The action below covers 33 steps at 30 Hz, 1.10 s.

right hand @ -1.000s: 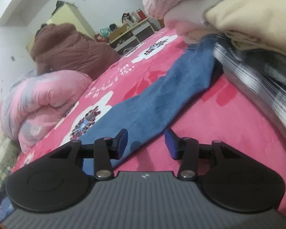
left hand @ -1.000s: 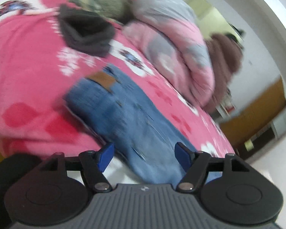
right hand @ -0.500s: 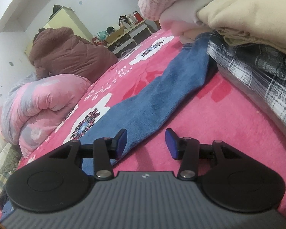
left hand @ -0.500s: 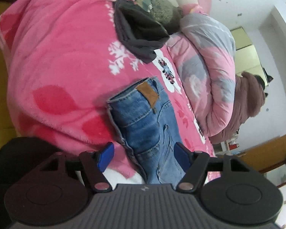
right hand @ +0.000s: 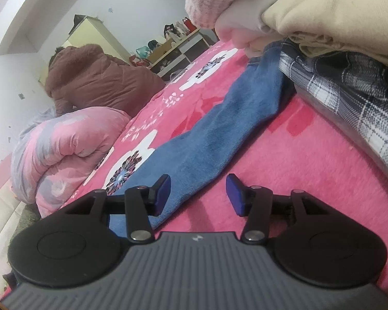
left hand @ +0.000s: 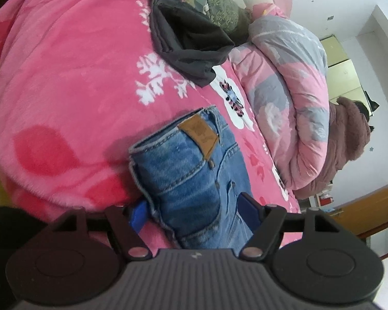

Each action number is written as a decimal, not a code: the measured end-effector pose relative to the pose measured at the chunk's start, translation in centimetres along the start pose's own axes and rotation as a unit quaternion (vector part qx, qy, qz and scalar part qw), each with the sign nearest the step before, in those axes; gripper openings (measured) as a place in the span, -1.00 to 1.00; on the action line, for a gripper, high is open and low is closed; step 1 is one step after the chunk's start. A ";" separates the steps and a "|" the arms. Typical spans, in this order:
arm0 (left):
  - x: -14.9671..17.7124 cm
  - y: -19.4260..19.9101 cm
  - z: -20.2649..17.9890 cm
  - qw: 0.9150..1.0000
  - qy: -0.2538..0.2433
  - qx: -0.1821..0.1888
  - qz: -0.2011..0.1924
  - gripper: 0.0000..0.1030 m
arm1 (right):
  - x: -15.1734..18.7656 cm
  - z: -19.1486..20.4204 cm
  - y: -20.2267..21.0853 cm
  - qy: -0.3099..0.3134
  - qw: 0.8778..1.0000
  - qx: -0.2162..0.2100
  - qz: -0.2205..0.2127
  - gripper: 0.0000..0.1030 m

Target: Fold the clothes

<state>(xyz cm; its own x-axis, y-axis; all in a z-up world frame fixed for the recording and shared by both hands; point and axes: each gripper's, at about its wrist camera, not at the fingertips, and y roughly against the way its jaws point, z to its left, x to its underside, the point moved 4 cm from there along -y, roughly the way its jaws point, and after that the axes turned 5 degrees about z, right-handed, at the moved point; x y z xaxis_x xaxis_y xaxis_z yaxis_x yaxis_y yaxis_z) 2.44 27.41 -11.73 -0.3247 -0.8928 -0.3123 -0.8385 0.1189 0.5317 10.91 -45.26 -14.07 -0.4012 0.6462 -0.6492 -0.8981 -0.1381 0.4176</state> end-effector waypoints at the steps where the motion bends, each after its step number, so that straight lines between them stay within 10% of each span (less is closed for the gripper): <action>1: 0.0 -0.2 -0.2 1.000 -0.006 -0.003 -0.005 0.41 | -0.1 0.0 0.0 0.000 1.000 -0.001 0.000 -0.07; 5: 0.2 -0.9 -0.9 0.999 -0.034 -0.014 -0.030 0.34 | -0.1 0.0 -0.1 0.000 1.000 -0.003 0.001 -0.03; 7: 0.3 -1.2 -1.2 0.997 -0.056 -0.032 -0.043 -0.14 | 0.0 0.0 -0.1 0.001 1.000 -0.003 0.001 -0.02; 9: 0.2 -1.2 -1.2 0.996 -0.063 -0.038 -0.050 -0.19 | 0.0 0.0 -0.1 0.001 1.000 -0.003 0.002 -0.02; 24: -4.2 1.1 0.5 0.997 -0.008 0.029 -0.075 -0.28 | 0.1 0.6 -0.2 0.018 1.000 0.021 0.007 -0.02; 33: -10.0 1.9 4.6 0.996 0.036 -0.005 -0.081 -0.24 | 0.1 0.6 -0.2 0.022 0.999 0.025 0.008 -0.02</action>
<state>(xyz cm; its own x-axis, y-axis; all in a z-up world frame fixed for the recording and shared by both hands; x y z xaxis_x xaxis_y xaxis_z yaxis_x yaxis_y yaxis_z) 2.05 38.53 -11.21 -0.1522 -0.9287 -0.3381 -0.8726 -0.0343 0.4872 11.19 -44.67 -13.84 -0.4245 0.6104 -0.6687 -0.8816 -0.1103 0.4589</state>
